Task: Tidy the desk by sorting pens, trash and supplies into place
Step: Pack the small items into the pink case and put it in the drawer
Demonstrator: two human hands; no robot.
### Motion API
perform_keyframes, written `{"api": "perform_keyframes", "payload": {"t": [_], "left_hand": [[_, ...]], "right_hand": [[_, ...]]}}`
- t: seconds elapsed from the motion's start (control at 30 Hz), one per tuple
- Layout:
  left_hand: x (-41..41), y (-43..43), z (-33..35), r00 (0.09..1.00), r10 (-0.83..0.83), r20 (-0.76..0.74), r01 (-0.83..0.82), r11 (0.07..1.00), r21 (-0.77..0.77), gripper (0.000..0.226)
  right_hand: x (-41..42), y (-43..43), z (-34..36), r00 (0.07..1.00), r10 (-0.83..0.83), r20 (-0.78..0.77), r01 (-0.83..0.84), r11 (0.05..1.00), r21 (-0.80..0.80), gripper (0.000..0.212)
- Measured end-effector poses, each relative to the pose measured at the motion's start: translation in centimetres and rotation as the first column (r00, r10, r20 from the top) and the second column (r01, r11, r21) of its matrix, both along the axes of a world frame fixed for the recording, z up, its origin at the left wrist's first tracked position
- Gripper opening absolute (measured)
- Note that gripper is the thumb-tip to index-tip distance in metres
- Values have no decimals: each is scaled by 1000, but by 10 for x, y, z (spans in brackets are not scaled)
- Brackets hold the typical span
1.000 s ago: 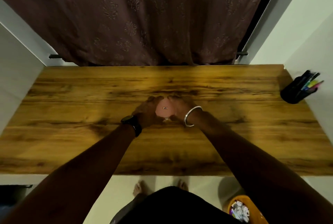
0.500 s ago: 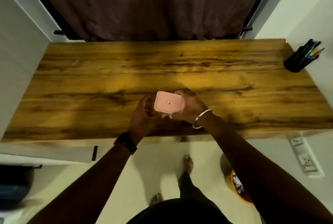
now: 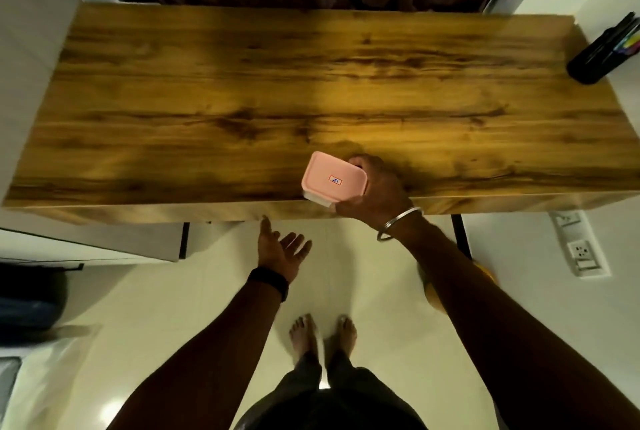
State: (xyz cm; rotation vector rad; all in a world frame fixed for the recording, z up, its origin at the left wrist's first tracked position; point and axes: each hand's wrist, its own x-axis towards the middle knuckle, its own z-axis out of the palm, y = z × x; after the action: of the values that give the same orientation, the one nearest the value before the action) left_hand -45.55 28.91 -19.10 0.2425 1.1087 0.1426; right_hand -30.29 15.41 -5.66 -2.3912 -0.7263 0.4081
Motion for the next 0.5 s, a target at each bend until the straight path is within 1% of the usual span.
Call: {"api": "perform_keyframes", "payload": {"t": [0.03,0.07,0.1,0.2,0.37,0.5], "left_hand": [[3,0,-7,999,36,38,-34,999,-40,99],[9,0,-12,994,60,86,-55,997,-60,113],[14,1,-15,988,82,127,-74,995,-70,120],[25,8,-25,971,135,196,-119,989,-89,121],[30,19,-39,943,210,260,-199,978,-69,120],[26,19,-46,942,195,275,-183,981,-69,121]], "right_hand": [[0,-2,-2,1000,-4,-4,4,1000,4,90],[0,-5,-3,1000,-8,-7,9,1000,3,91],[0,-7,-4,1000,-12,-5,12,1000,-2,91],[-2,-14,-2,1000,-18,8,18,1000,3,89],[-2,-24,2,999,-33,13,33,999,5,86],[-4,-27,3,1000,-10,19,10,1000,-6,86]]}}
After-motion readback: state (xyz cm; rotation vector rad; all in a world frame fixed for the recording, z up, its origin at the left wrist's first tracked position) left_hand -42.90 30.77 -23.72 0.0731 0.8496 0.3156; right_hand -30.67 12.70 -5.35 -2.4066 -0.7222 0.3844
